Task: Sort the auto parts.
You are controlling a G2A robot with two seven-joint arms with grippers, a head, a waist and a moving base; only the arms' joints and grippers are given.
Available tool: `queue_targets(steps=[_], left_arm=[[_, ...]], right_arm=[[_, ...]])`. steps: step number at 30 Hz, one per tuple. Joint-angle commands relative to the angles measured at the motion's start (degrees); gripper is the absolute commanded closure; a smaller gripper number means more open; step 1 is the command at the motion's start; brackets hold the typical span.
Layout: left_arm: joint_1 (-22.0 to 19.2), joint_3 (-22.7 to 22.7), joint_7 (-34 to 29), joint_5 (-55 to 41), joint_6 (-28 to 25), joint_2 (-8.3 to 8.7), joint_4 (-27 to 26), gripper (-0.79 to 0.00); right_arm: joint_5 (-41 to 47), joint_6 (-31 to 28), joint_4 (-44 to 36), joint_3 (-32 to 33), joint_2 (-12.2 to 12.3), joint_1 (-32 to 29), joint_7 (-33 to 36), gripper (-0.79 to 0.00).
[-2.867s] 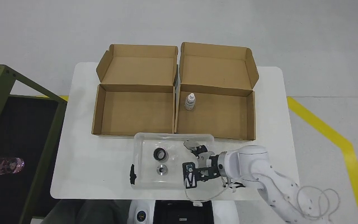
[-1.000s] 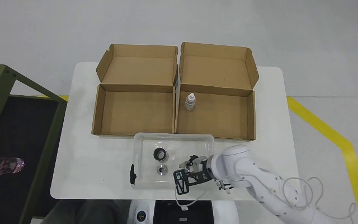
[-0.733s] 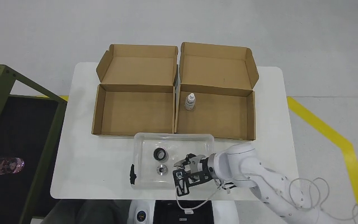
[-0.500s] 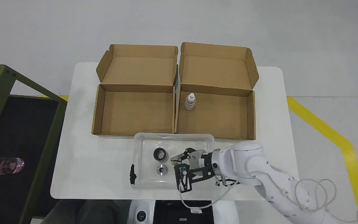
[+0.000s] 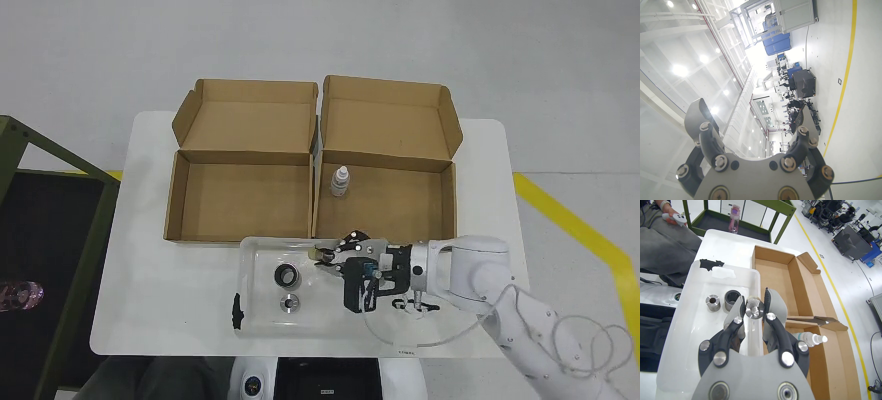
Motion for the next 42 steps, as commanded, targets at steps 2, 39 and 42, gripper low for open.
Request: queue_targets(steps=[2,39,42], left_arm=[[0.0,0.0,0.0,0.0,0.0,0.0,0.0,-0.785],[0.0,0.0,0.0,0.0,0.0,0.0,0.0,-0.785],[0.0,0.0,0.0,0.0,0.0,0.0,0.0,-0.785]], right_arm=[[0.97,0.41,0.73,1.82,0.2,-0.53,-1.36,0.0],[10.84,5.14,16.98,7.12,-0.16,5.6,2.24,0.0],[10.78,5.32,18.11,6.34,-0.34,6.76,3.7,0.0]])
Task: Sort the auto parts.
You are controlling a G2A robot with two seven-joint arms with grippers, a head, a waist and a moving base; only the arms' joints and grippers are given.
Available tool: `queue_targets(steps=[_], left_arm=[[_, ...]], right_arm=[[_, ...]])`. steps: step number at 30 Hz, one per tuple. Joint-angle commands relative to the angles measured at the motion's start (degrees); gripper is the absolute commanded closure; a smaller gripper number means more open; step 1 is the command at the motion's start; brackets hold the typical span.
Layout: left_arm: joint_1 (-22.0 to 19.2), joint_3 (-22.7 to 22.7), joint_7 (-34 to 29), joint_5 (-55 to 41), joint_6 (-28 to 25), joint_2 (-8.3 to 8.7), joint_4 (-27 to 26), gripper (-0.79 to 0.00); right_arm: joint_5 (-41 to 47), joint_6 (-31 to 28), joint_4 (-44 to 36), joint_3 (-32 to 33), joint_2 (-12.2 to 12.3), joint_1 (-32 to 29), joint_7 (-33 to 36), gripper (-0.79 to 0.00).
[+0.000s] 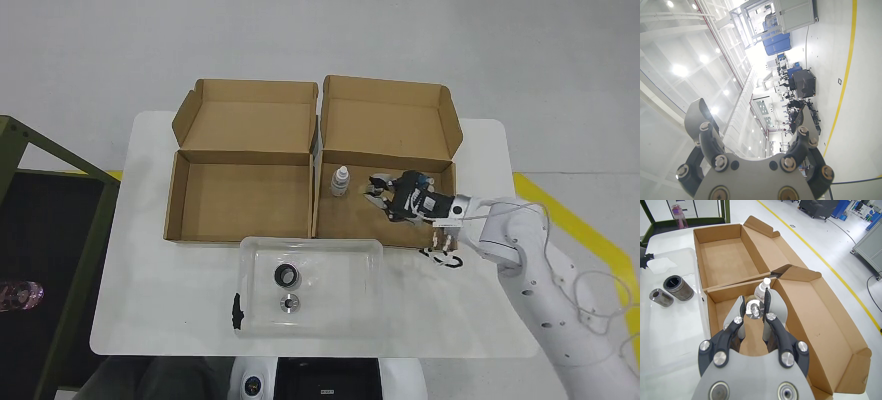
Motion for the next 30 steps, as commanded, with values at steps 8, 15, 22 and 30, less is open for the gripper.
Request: queue_targets(steps=[8,15,22,30], left_arm=[[0.0,0.0,0.0,0.0,0.0,0.0,0.0,-0.785],[0.0,0.0,0.0,0.0,0.0,0.0,0.0,-0.785],[0.0,0.0,0.0,0.0,0.0,0.0,0.0,-0.785],[0.0,0.0,0.0,0.0,0.0,0.0,0.0,-0.785]], right_arm=[[-0.08,0.24,3.95,-2.66,-0.58,3.42,4.78,0.0],[-0.79,0.25,7.22,-5.27,-1.19,6.7,8.31,0.0],[-2.77,1.39,10.78,-8.49,-2.09,10.0,10.65,0.0],[-3.69,1.63,13.68,-11.81,-3.11,12.58,12.01,0.0]])
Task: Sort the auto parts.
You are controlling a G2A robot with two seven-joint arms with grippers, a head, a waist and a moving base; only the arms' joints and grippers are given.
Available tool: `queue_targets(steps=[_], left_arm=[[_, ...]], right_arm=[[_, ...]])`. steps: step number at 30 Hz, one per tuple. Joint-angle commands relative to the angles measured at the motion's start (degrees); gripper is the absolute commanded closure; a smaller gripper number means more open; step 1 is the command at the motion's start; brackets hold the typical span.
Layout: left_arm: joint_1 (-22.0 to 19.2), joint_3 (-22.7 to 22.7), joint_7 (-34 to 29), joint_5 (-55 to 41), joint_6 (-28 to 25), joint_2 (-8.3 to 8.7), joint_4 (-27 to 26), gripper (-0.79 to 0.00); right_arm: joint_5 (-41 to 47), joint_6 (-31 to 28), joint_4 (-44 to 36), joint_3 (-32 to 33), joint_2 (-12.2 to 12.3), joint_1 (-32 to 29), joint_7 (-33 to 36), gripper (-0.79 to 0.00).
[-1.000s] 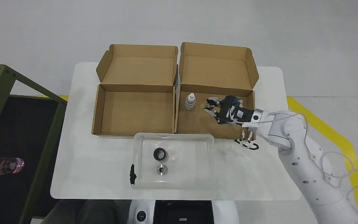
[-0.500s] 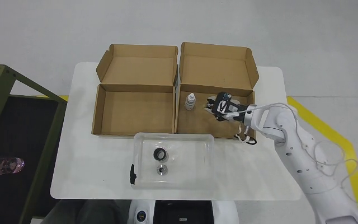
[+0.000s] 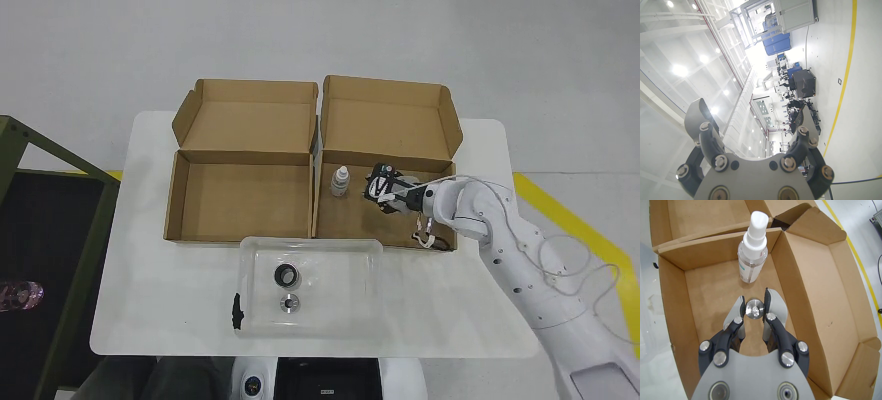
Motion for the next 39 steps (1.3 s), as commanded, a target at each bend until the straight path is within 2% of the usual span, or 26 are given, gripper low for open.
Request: queue_targets(steps=[1,9,16,23,30,39], left_arm=[[0.0,0.0,0.0,0.0,0.0,0.0,0.0,-0.785],[0.0,0.0,0.0,0.0,0.0,0.0,0.0,-0.785],[0.0,0.0,0.0,0.0,0.0,0.0,0.0,-0.785],[0.0,0.0,0.0,0.0,0.0,0.0,0.0,-0.785],[0.0,0.0,0.0,0.0,0.0,0.0,0.0,-0.785],[0.0,0.0,0.0,0.0,0.0,0.0,0.0,-0.785]], right_arm=[[-0.25,0.03,0.85,-0.81,-0.26,0.65,0.29,0.0],[-1.4,0.4,4.61,-4.38,-1.59,3.51,0.6,-0.006],[-1.82,1.04,7.3,-6.83,-2.76,5.44,0.09,-0.2],[-1.06,1.08,8.77,-7.7,-3.51,6.32,-1.03,-0.225],[0.79,-0.4,5.16,-3.87,-2.55,4.57,-1.89,-0.299],[4.64,-4.39,-5.31,3.49,-0.23,-2.09,-2.04,-0.305]])
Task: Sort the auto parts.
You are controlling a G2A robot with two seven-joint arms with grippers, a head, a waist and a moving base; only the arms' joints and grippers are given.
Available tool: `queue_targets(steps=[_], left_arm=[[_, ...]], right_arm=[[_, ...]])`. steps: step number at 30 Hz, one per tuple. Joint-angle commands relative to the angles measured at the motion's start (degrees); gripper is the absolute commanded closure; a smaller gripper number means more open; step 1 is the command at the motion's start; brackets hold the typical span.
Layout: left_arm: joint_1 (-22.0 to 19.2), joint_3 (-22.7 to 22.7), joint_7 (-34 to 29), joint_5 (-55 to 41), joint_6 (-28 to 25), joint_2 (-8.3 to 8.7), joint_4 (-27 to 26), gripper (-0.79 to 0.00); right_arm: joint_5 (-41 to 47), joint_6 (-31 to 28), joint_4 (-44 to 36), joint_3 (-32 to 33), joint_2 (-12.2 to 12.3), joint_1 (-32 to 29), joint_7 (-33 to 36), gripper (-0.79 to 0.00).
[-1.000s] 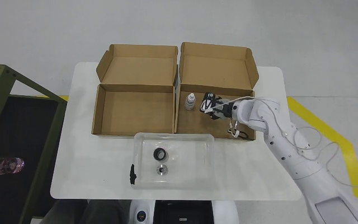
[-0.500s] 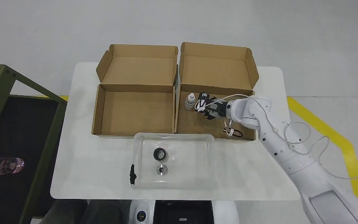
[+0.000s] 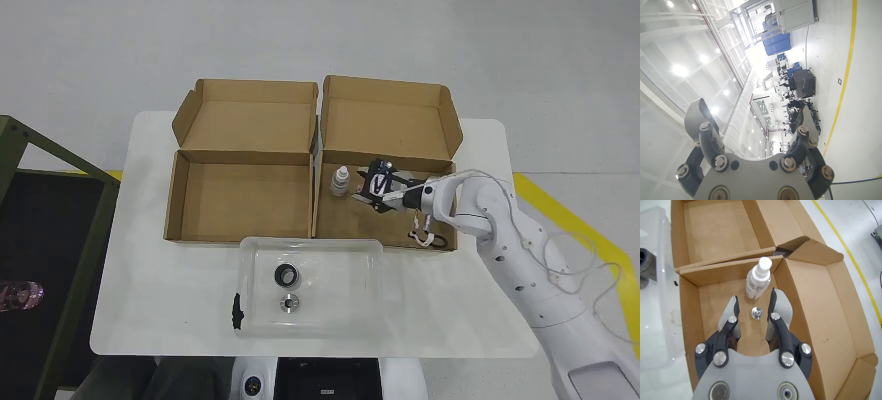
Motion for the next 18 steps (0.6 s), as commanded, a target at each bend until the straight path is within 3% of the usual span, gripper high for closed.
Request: queue_targets(steps=[1,9,18], left_arm=[[0.0,0.0,0.0,0.0,0.0,0.0,0.0,-0.785],[0.0,0.0,0.0,0.0,0.0,0.0,0.0,-0.785],[0.0,0.0,0.0,0.0,0.0,0.0,0.0,-0.785]], right_arm=[[0.74,-0.62,-2.44,1.07,0.37,-1.6,0.11,-0.305],[0.7,-2.02,-11.9,1.17,1.01,-7.1,-0.62,-0.283],[-3.01,-1.01,-19.09,-4.37,0.39,-9.63,-1.59,-0.302]])
